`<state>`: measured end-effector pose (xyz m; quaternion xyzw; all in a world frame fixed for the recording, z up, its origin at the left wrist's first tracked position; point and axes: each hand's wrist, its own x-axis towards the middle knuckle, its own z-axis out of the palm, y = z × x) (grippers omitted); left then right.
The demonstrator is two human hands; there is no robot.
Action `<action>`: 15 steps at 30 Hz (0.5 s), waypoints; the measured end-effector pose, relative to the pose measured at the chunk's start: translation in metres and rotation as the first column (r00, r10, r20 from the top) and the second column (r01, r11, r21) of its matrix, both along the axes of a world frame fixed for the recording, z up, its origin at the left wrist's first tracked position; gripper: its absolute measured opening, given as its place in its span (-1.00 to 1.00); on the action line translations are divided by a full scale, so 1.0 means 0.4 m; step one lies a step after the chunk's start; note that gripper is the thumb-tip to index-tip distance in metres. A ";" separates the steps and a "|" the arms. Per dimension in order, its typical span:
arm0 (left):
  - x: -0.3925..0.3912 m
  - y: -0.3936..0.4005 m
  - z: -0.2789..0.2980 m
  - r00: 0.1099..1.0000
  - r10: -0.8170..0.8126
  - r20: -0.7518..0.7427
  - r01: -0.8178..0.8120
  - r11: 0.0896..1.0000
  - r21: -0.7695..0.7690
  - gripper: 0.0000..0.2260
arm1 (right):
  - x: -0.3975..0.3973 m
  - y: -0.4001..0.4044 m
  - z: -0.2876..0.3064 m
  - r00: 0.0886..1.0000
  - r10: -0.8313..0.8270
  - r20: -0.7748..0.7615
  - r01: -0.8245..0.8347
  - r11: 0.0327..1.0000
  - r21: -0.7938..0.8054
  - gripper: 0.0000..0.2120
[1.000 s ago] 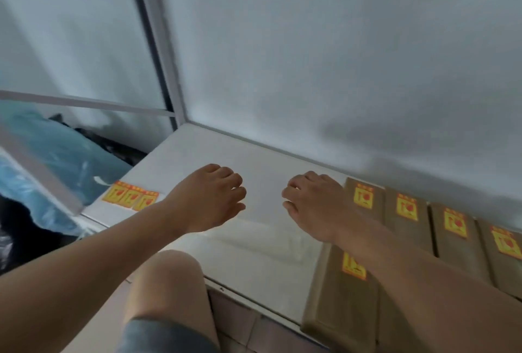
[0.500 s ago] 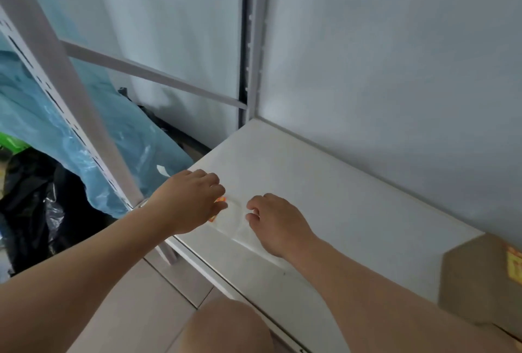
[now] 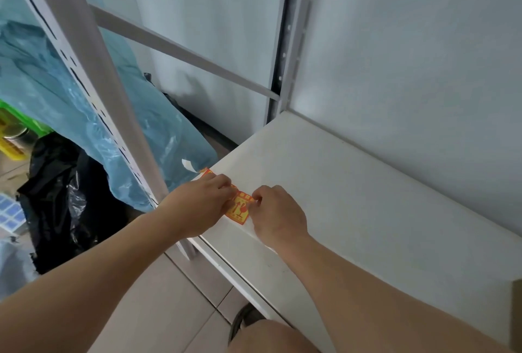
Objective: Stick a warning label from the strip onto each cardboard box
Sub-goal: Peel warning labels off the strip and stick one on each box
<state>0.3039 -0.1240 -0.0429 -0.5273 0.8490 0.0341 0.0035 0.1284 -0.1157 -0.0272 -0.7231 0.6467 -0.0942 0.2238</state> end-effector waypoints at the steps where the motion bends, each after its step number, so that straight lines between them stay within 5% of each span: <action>1: 0.003 0.000 -0.001 1.000 0.004 -0.003 -0.004 1.000 0.005 -0.64 | 0.006 -0.001 -0.001 1.000 -0.008 -0.002 0.008 1.000 -0.005 -0.75; 15: 0.027 -0.005 -0.030 0.998 0.014 -0.061 -0.013 1.000 0.024 -0.53 | 0.037 -0.010 0.003 0.992 -0.050 -0.116 0.053 0.998 0.018 -0.48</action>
